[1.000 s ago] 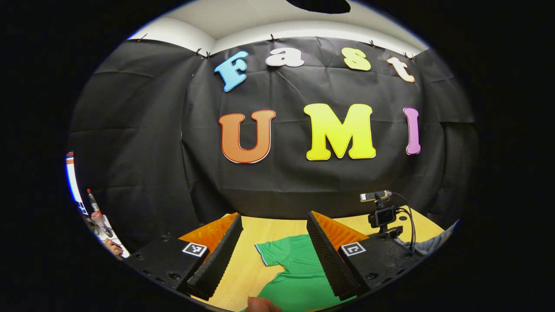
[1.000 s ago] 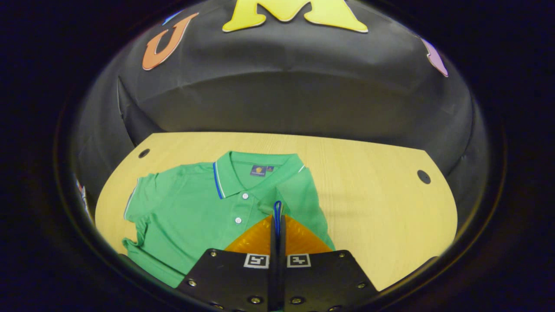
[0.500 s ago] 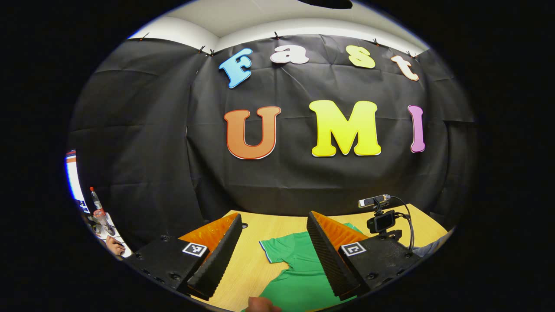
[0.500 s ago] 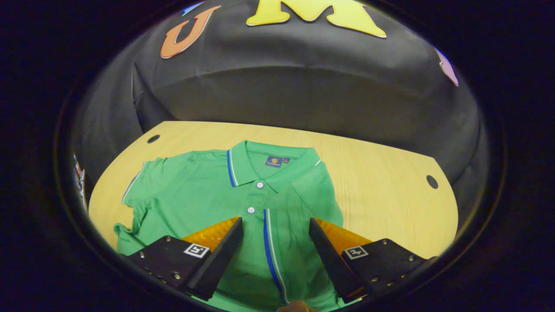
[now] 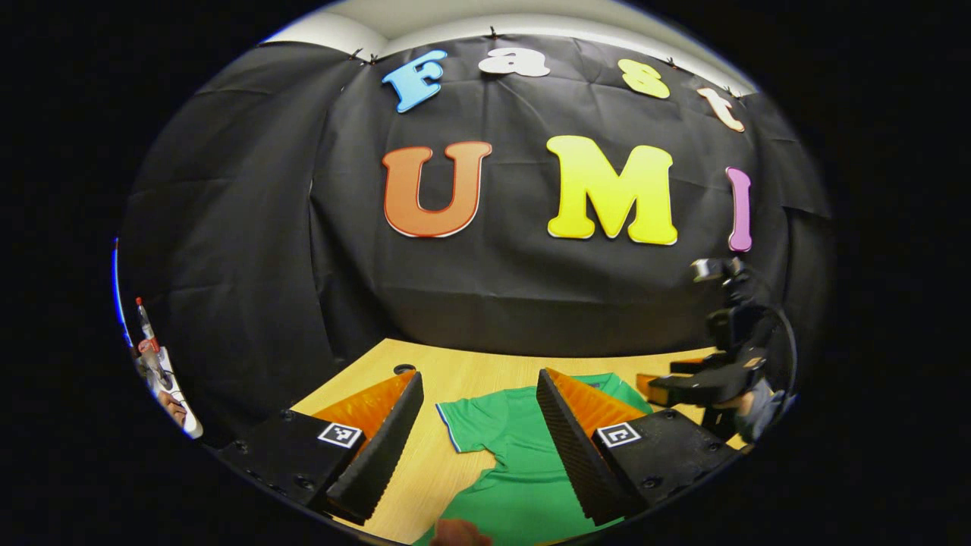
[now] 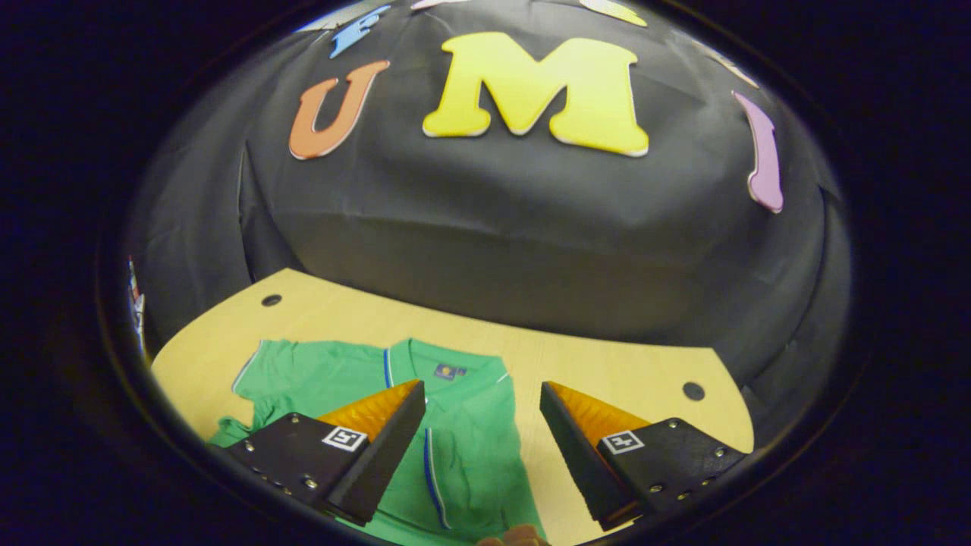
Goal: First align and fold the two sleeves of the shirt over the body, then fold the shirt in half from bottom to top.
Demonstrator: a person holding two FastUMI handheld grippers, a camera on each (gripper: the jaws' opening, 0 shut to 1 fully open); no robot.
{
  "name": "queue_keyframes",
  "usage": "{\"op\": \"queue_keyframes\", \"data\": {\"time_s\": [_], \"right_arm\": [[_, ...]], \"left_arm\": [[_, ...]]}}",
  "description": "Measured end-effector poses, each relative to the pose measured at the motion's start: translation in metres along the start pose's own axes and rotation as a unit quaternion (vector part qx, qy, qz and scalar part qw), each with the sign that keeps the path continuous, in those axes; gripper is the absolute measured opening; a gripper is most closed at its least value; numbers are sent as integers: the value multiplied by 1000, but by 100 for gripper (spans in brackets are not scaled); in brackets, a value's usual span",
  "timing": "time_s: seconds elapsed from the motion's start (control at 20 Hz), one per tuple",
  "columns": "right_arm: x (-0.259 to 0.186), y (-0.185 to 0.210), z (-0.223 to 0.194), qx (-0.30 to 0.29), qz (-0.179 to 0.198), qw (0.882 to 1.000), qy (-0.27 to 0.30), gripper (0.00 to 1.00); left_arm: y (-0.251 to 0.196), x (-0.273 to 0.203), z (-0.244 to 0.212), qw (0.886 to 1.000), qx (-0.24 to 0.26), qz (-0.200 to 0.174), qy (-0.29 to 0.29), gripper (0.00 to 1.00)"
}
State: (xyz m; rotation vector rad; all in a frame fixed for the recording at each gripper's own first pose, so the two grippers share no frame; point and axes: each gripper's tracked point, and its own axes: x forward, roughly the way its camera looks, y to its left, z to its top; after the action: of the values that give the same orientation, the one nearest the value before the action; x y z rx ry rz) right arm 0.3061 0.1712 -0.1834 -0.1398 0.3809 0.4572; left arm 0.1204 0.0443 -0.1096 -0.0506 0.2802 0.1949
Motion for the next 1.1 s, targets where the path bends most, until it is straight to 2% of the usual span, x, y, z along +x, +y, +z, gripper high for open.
{"op": "queue_keyframes", "data": {"time_s": [0.2,0.3,0.4,0.55,0.75,0.85,0.9,0.95,1.05,1.1], "right_arm": [[-59,-23,65,-6,-9,996,-84,96],[-90,-34,85,3,-18,993,-116,98],[-121,-45,100,21,-25,990,-140,96],[-162,-54,105,43,-28,987,-155,96],[-204,-77,102,35,-48,986,-156,96],[-222,-89,108,26,-61,984,-164,96],[-231,-98,118,22,-68,983,-172,96],[-239,-103,121,20,-75,981,-178,95],[-249,-117,118,11,-92,980,-174,96],[-255,-123,117,8,-100,980,-171,96]], "left_arm": [[4,38,-16,1000,5,6,7,96],[3,61,-28,1000,8,5,18,96],[0,83,-48,999,1,1,38,96],[3,118,-87,997,8,6,81,96],[13,165,-121,991,33,28,123,96],[15,183,-135,989,27,30,145,96],[18,190,-143,986,20,32,162,100],[23,199,-153,983,12,38,178,96],[34,212,-162,980,0,56,193,100],[40,221,-166,978,-3,63,198,96]]}}
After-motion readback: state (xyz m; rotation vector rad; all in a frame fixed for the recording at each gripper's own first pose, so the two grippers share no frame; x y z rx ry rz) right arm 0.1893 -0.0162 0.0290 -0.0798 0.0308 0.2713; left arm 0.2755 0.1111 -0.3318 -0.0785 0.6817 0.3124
